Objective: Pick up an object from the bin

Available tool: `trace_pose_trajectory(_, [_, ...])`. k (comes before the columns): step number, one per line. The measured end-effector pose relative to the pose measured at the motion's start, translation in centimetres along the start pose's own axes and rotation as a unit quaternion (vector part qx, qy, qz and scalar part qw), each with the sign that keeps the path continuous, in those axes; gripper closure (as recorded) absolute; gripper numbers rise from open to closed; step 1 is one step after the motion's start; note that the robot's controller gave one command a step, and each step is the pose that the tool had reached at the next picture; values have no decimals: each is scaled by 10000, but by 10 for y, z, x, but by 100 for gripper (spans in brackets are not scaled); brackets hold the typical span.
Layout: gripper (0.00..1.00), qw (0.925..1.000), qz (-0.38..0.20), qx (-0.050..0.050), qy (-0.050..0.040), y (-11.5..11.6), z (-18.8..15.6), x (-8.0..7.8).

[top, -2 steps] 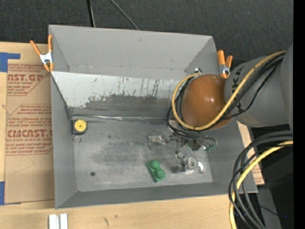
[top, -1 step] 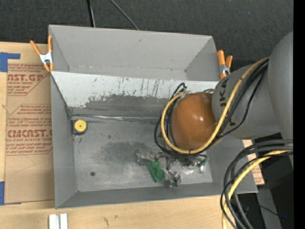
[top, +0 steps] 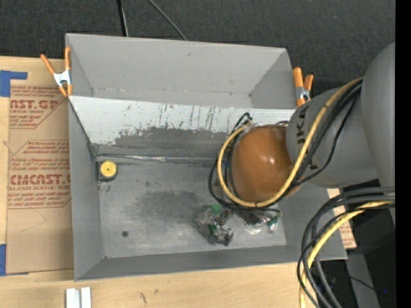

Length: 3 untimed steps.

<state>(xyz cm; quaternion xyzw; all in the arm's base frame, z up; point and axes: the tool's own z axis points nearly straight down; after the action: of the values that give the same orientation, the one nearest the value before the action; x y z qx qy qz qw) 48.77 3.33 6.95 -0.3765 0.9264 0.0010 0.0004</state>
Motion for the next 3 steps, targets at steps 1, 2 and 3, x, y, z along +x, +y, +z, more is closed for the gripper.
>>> trace_pose_trajectory(1, [0, 10000, -1, 22, -32, -1, -1, -2])
trace_pose_trajectory(2, [0, 9941, -1085, 9, 9, -54, 0, 35])
trace_pose_trajectory(3, [100, 9940, -1092, 1, 7, -53, 0, 34])
